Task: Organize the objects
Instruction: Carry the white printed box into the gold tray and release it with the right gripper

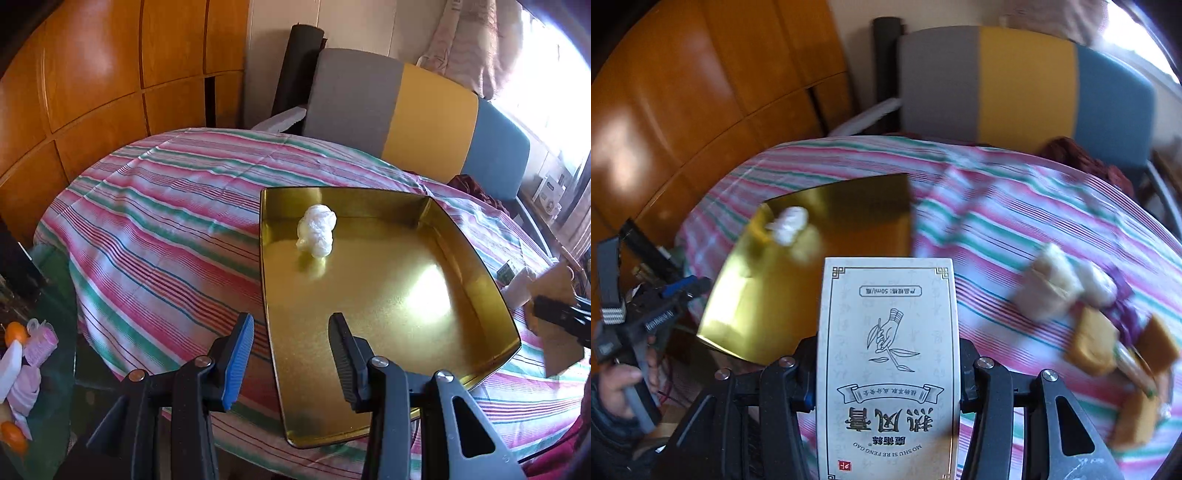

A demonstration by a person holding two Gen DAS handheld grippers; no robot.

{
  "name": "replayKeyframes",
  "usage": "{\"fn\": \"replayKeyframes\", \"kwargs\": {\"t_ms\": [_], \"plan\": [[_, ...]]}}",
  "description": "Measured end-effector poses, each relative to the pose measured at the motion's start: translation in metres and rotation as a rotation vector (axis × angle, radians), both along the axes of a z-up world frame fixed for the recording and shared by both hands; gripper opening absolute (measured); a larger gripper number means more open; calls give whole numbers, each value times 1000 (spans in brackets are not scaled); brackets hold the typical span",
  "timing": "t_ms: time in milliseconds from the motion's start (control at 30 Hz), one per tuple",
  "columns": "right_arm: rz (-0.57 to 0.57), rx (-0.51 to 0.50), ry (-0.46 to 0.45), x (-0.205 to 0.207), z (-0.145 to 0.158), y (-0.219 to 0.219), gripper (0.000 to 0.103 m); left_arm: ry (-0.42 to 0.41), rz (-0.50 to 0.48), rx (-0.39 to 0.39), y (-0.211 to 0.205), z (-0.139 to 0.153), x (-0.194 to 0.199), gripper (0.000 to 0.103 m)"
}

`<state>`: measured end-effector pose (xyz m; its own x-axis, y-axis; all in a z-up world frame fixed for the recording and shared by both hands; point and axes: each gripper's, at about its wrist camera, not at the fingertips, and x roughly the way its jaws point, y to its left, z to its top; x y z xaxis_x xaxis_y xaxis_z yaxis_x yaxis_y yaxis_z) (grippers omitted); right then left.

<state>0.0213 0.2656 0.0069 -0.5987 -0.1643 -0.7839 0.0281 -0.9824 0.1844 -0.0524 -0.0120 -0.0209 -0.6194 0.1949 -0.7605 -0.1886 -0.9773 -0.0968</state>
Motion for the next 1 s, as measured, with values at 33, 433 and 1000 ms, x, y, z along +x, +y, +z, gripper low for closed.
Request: {"fn": "replayKeyframes", "kwargs": {"t_ms": [33,433,1000], "plan": [[17,-3,-9,-7,0,-10,52,4,2,-1,-1,1,1,42],[98,-72,-183,-96,-51,-102,52,-19,49,23,-32,-8,1,42],[6,-356,-315,-188,-87,-143,61,-87,107,111,-59,-25,-11,42]]}}
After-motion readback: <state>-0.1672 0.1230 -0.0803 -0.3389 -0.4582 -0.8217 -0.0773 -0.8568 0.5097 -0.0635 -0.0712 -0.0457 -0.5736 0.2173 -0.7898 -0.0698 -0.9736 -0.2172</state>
